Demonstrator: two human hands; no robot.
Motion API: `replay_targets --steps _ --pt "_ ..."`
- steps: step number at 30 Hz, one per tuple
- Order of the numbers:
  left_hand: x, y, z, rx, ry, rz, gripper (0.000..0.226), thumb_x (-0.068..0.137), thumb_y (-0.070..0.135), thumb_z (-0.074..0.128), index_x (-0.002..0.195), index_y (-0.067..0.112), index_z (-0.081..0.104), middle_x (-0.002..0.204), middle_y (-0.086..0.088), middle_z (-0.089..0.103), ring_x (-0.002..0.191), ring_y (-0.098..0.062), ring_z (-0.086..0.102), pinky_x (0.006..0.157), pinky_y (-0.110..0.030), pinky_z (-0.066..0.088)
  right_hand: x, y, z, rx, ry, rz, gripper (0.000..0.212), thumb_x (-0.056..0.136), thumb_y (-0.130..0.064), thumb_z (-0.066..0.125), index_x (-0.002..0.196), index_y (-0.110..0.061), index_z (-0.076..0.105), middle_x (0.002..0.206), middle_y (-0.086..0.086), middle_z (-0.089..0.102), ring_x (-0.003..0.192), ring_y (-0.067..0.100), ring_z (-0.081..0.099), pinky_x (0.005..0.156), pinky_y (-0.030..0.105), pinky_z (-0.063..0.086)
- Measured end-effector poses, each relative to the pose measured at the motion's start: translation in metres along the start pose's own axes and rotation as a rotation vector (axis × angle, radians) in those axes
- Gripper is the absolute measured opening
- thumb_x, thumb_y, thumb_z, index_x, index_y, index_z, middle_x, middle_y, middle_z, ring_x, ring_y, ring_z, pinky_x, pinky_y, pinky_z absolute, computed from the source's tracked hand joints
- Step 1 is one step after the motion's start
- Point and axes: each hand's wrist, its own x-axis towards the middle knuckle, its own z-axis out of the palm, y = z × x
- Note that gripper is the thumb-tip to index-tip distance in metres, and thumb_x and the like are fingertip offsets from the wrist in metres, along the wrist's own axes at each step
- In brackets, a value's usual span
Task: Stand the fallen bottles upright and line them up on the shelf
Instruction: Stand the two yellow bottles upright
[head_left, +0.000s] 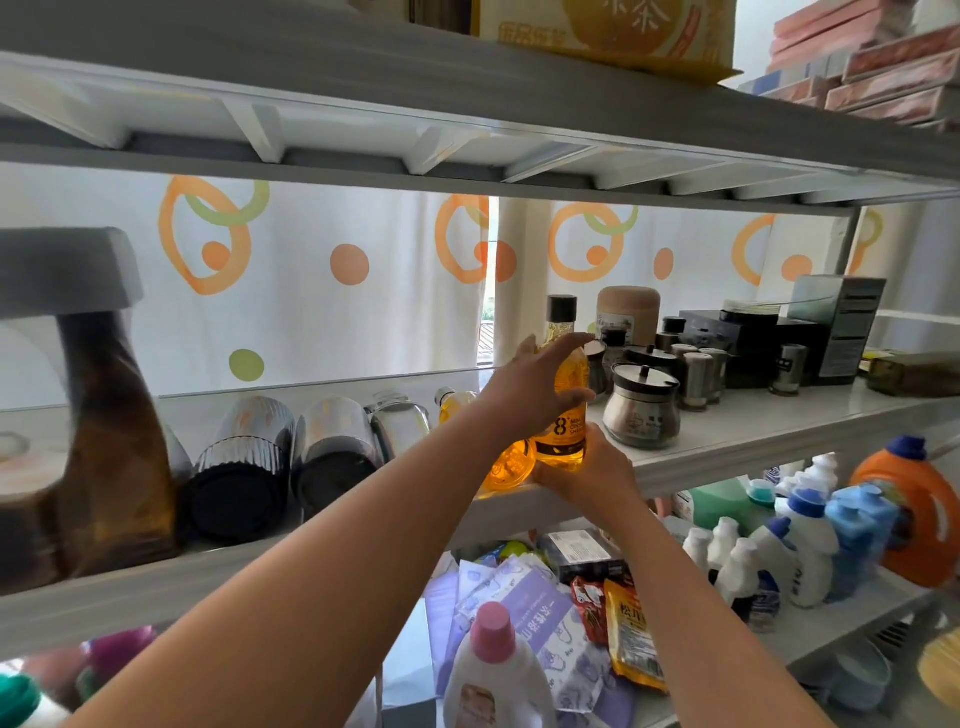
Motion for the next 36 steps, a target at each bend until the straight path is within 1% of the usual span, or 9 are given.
replay_targets --steps 5,8,11,13,15,18,24,30,36 --pt "-0.016 -0.005 -0.017 -0.155 0.003 0.027 0.054 0.088 0.039 0.060 0.136 0.049 0.036 0.156 -0.015 0.013 0.141 -0.037 0.023 0.109 -0.050 0.034 -0.004 0.000 0.001 -0.020 0.040 -0.030 0.071 0.072 -0.047 0.072 0.127 -0.018 0.039 0.117 0.001 0.061 0.109 0.023 0.056 0.095 0.040 0.041" --pt "-0.030 -0.014 -0.032 -0.207 0.106 0.086 0.041 0.087 0.034 0.060 0.125 0.042 0.048 0.147 -0.006 0.040 0.137 -0.024 0.033 0.107 -0.040 0.034 -0.007 0.001 -0.001 0.053 0.008 -0.051 0.098 0.070 -0.051 0.073 0.144 -0.022 0.016 0.133 0.004 0.052 0.120 0.026 0.050 0.098 0.044 0.041" --pt "-0.040 -0.020 -0.047 -0.215 0.197 0.019 0.027 0.086 0.027 0.061 0.112 0.030 0.057 0.117 -0.001 0.062 0.111 -0.016 0.055 0.090 -0.029 0.044 -0.020 -0.006 -0.008 0.212 0.104 -0.069 0.108 0.063 -0.066 0.064 0.147 -0.026 0.009 0.144 0.011 0.036 0.129 0.026 0.039 0.099 0.039 0.037" --pt "-0.043 -0.022 -0.053 -0.217 0.235 -0.038 0.018 0.083 0.023 0.060 0.099 0.031 0.060 0.102 0.002 0.066 0.096 -0.014 0.059 0.084 -0.031 0.049 -0.034 -0.016 -0.009 0.243 0.287 -0.146 0.101 0.058 -0.074 0.050 0.141 -0.021 0.027 0.137 0.012 0.039 0.123 0.025 0.042 0.092 0.033 0.037" --pt "-0.043 -0.025 -0.054 -0.182 0.236 -0.086 0.015 0.083 0.022 0.058 0.096 0.029 0.062 0.094 0.004 0.065 0.087 -0.012 0.059 0.078 -0.028 0.049 -0.047 -0.031 -0.007 0.182 0.413 -0.278 0.073 0.066 -0.061 0.049 0.125 -0.019 0.043 0.118 0.005 0.044 0.107 0.019 0.046 0.082 0.031 0.041" --pt "-0.038 -0.031 -0.054 -0.123 0.219 -0.141 0.016 0.084 0.023 0.055 0.097 0.025 0.065 0.087 0.005 0.062 0.082 -0.012 0.056 0.070 -0.025 0.043 -0.052 -0.055 0.003 0.019 0.364 -0.416 0.046 0.076 -0.043 0.056 0.116 -0.021 0.050 0.108 0.000 0.045 0.098 0.015 0.047 0.075 0.030 0.046" --pt "-0.031 -0.061 -0.042 -0.043 0.262 -0.284 0.019 0.089 0.026 0.049 0.099 0.019 0.064 0.093 -0.003 0.069 0.081 -0.020 0.060 0.069 -0.027 0.044 -0.049 -0.072 0.020 -0.198 0.219 -0.358 0.048 0.085 -0.048 0.056 0.127 -0.024 0.051 0.116 0.004 0.051 0.108 0.017 0.047 0.081 0.021 0.038" --pt "-0.033 -0.071 -0.023 0.329 0.219 -0.164 0.022 0.093 0.017 0.041 0.110 0.012 0.053 0.104 -0.013 0.065 0.098 -0.030 0.059 0.079 -0.038 0.050 -0.047 -0.075 0.027 -0.193 0.239 -0.300 0.050 0.082 -0.050 0.061 0.124 -0.023 0.052 0.105 0.005 0.054 0.096 0.017 0.053 0.071 0.019 0.037" --pt "-0.036 -0.072 -0.021 0.323 0.320 -0.231 0.025 0.097 0.022 0.033 0.115 0.008 0.043 0.106 -0.019 0.055 0.100 -0.034 0.051 0.082 -0.041 0.042 -0.049 -0.075 0.033 -0.191 0.263 -0.305 0.044 0.083 -0.043 0.061 0.121 -0.022 0.051 0.104 0.006 0.053 0.093 0.017 0.053 0.066 0.017 0.032"
